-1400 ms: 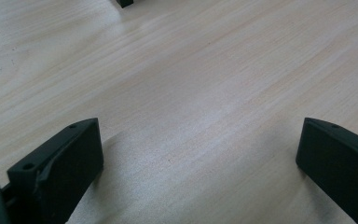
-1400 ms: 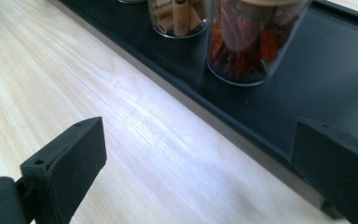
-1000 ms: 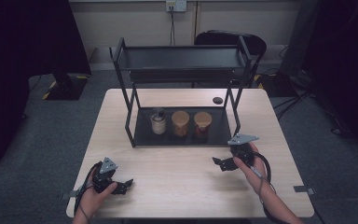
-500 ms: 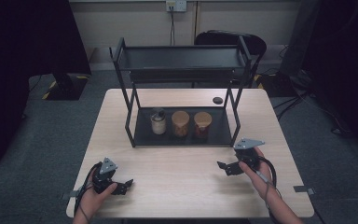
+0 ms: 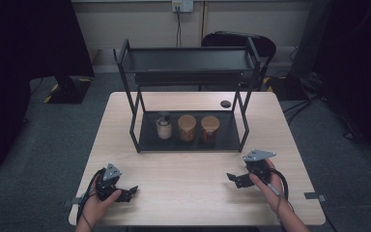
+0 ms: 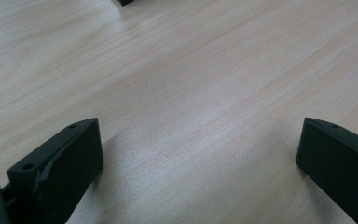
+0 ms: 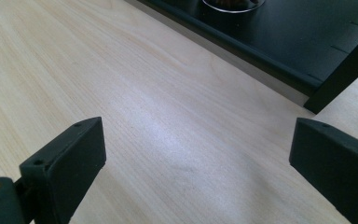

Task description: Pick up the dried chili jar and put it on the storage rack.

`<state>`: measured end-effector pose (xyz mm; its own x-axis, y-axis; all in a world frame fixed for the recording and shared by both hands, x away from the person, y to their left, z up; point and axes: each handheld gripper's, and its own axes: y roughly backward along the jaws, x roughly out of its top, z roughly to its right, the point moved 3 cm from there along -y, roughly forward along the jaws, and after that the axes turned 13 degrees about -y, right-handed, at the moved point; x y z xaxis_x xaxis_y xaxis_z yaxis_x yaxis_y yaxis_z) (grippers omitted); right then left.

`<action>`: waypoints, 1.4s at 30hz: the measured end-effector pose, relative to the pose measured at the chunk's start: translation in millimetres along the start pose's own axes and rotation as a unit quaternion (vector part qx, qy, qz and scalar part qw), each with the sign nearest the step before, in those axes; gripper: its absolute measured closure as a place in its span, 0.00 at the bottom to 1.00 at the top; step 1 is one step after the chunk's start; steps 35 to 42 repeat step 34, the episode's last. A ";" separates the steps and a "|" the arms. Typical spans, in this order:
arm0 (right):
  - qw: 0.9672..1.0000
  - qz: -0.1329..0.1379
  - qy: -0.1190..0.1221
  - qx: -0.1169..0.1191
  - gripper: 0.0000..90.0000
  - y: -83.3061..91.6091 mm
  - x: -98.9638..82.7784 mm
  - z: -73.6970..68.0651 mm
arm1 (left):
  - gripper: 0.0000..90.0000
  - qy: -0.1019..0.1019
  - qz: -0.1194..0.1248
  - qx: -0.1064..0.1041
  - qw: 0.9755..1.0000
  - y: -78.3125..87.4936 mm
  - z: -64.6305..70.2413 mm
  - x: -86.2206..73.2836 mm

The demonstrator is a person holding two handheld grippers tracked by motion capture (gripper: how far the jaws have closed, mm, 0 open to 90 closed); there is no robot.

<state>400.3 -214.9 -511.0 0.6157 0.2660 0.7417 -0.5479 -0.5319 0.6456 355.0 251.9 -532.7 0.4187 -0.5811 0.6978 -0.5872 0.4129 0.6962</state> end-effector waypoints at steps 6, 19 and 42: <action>1.000 -0.004 0.001 -0.002 0.03 0.1 -6.5 1.6 | 0.00 0.000 0.000 0.000 1.000 0.2 0.2 -0.2; 1.000 -0.017 0.008 -0.022 0.03 2.3 -24.5 9.7 | 0.00 0.000 -0.001 0.000 1.000 0.3 0.2 -0.2; 0.999 -0.031 -0.003 -0.028 0.00 2.7 -29.8 11.1 | 0.00 0.000 -0.001 0.001 1.000 0.3 0.2 -0.2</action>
